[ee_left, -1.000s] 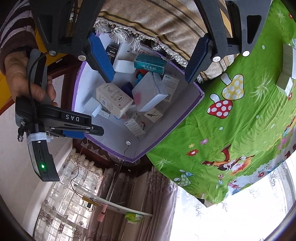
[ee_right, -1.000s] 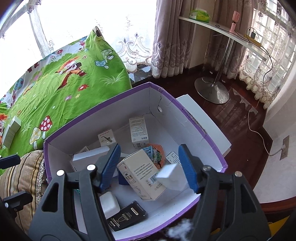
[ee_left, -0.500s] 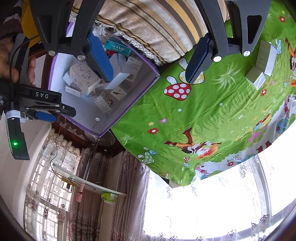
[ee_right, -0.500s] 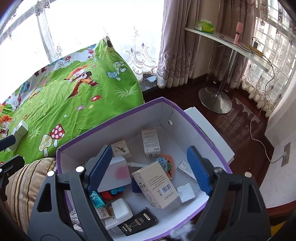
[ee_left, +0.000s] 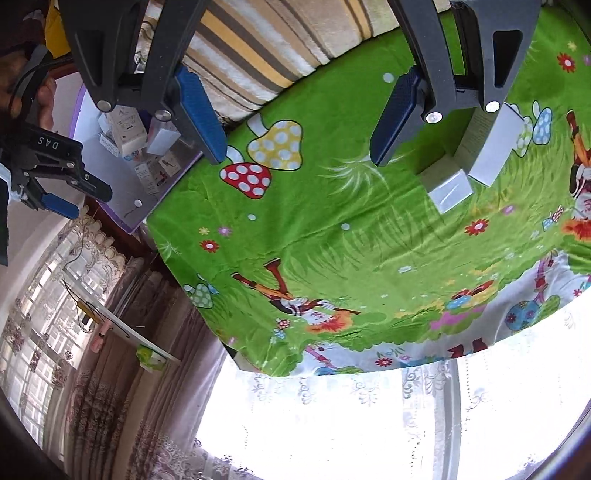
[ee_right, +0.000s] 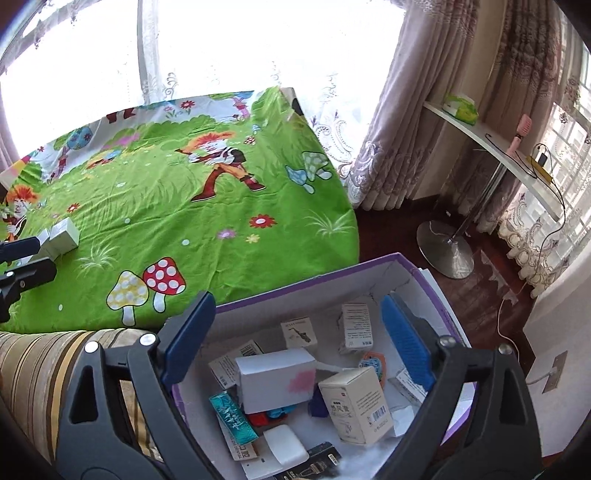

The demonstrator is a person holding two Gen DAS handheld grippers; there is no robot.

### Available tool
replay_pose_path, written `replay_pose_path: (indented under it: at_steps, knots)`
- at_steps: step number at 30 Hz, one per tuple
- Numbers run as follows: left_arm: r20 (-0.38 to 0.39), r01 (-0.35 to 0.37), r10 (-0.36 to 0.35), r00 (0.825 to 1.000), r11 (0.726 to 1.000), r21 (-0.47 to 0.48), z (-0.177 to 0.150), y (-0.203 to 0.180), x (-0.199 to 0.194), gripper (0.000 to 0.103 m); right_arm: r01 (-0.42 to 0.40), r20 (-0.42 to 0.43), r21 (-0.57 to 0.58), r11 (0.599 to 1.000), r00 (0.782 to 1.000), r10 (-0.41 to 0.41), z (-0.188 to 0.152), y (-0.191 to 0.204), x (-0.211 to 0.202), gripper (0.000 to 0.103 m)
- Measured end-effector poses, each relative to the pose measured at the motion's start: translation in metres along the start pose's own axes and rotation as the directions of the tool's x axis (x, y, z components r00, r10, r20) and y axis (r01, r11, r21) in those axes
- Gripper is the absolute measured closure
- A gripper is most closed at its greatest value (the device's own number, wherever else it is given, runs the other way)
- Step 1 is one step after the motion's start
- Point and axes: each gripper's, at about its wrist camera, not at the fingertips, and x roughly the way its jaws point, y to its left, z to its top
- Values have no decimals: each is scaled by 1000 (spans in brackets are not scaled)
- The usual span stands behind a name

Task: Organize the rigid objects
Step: 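Move both open tools back over the last two white boxes on the bed, then grasp the long white box with the left tool while the right grasps the small white box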

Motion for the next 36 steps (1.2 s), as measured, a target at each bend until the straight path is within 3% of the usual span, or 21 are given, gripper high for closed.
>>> replay_pose_path:
  at_steps: [5, 13, 20, 31, 36]
  knots:
    - [-6, -70, 70, 998, 996, -62, -2, 51, -3, 22, -112, -5, -15, 994, 994, 112, 15, 30, 6, 10]
    - [-28, -159, 156, 987, 977, -145, -13, 121, -4, 22, -187, -26, -75, 979, 982, 186, 35, 82, 18, 10]
    - [-76, -239, 232, 970, 966, -98, -24, 143, 11, 22, -238, -44, -147, 960, 971, 234, 51, 129, 24, 10]
    - [-139, -205, 185, 973, 968, -146, -35, 170, 38, 22, -337, -124, -259, 905, 941, 315, 62, 213, 42, 10]
    - [-140, -191, 169, 976, 967, -167, -35, 176, 44, 41, -368, -159, -298, 880, 929, 335, 59, 247, 50, 10]
